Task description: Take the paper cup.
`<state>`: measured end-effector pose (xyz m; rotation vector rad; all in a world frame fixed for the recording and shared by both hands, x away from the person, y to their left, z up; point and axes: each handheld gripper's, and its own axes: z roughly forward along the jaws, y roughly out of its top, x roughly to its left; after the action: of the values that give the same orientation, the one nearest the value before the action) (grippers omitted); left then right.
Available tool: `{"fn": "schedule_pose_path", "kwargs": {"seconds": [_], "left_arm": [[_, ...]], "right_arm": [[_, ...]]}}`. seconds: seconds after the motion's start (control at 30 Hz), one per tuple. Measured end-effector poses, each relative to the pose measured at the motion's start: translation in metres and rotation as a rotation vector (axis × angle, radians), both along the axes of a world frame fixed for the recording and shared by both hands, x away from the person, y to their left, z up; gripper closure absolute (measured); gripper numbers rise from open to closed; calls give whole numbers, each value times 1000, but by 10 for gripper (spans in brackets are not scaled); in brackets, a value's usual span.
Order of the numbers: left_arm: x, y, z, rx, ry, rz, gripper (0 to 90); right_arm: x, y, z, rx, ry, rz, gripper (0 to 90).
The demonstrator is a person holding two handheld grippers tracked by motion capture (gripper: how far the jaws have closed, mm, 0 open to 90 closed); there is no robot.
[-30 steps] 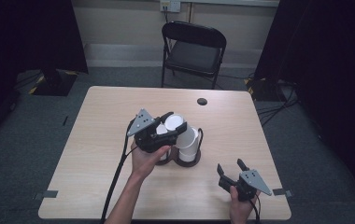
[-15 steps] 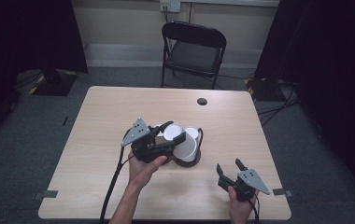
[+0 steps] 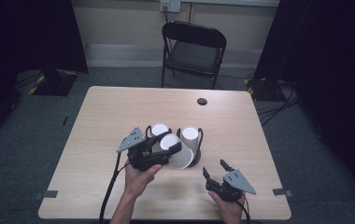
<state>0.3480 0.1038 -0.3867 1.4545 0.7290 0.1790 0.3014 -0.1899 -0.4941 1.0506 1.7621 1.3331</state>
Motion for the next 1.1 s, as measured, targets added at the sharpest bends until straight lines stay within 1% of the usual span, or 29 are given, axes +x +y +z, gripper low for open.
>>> {"fn": "schedule_pose_path", "kwargs": {"seconds": [0.07,0.1,0.13,0.2,0.27,0.33,0.43,0.63,0.67,0.8,0.87,0.97,1.03,1.07,1.1], "left_arm": [[0,1,-2,3,4,3,352],[-1,1,-6,-5,23,2,353],[-1,1,-7,-4,23,-5,352],[-2,2,-11,-22,34,-15,352],[-4,3,-15,-25,44,-26,353],[-5,3,-19,-30,59,-31,353],[-5,5,-23,-33,94,-16,353],[-6,12,-30,-70,141,-57,353],[-6,13,-31,-76,149,-61,353],[-8,16,-34,-99,167,-82,353],[-10,16,-35,-112,178,-90,353],[-12,16,-36,-122,187,-107,353],[-13,16,-36,-133,195,-116,353],[-14,16,-36,-134,197,-121,353],[-14,16,-36,-135,198,-125,353]], "right_arm": [[-3,8,1,14,-6,41,323],[-4,11,1,31,-11,70,336],[-5,13,2,38,-16,80,345],[-7,17,4,53,-27,110,376],[-9,21,6,58,-40,140,436],[-10,24,8,79,-50,162,474],[-12,29,10,71,-75,191,488],[-16,35,12,61,-115,259,530],[-16,36,13,61,-124,257,525],[-17,38,14,58,-151,293,559],[-17,40,12,62,-158,319,572],[-16,43,9,52,-171,338,588],[-18,44,9,45,-196,349,605],[-18,44,9,51,-202,351,609],[-18,44,10,54,-219,358,616]]}}
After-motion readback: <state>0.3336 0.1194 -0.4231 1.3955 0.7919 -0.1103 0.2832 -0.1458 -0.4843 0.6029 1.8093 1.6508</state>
